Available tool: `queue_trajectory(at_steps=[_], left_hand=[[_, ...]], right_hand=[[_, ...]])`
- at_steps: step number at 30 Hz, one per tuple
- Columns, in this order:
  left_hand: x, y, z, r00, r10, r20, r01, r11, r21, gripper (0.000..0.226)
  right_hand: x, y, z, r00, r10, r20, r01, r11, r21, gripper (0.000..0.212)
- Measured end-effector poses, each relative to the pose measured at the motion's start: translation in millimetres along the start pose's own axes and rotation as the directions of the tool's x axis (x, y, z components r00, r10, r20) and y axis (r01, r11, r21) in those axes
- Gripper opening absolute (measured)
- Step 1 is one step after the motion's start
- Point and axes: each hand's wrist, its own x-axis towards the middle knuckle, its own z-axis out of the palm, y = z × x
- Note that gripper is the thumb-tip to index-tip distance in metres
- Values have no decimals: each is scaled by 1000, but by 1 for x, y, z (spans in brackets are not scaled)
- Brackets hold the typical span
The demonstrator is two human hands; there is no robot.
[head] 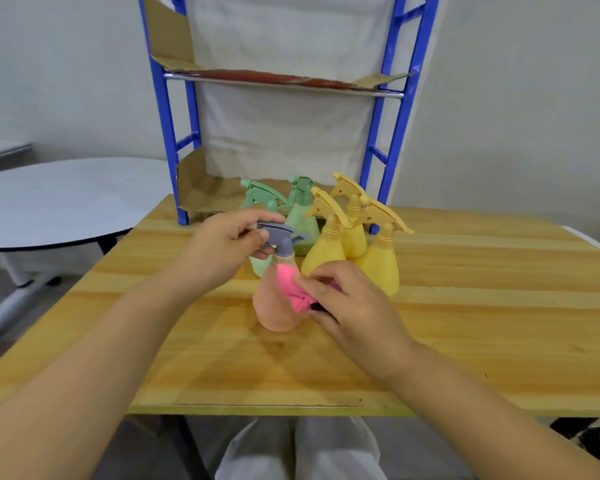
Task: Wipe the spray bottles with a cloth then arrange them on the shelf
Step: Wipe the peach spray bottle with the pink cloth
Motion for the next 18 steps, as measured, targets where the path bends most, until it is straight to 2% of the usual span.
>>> queue_trajectory(at_steps=[3, 5, 7, 10, 14, 18], left_hand=[[0, 2, -2, 999, 33, 4, -33, 997, 70, 33], [1, 2, -3, 999, 33, 18, -34, 994, 99, 33], [3, 0, -6, 999, 16, 37, -19, 996, 85, 35], [6, -4, -9, 998, -8, 66, 5, 999, 41, 39], [10, -11, -10, 996, -13, 88, 13, 1000, 6, 40], [11, -15, -11, 995, -13, 95, 13, 1000, 2, 40]], right_hand=[[26, -5, 11, 997, -59, -46, 56, 997, -53, 28], [35, 0, 22, 986, -138, -89, 118, 972, -202, 36], [35, 5, 31, 987, -130, -90, 100, 956, -277, 43], [22, 4, 39, 996, -83, -31, 74, 968, -238, 56], [0, 0, 44, 995, -71, 67, 80, 985, -152, 39], [-17, -3, 53, 964, -94, 249, 135, 979, -151, 30]])
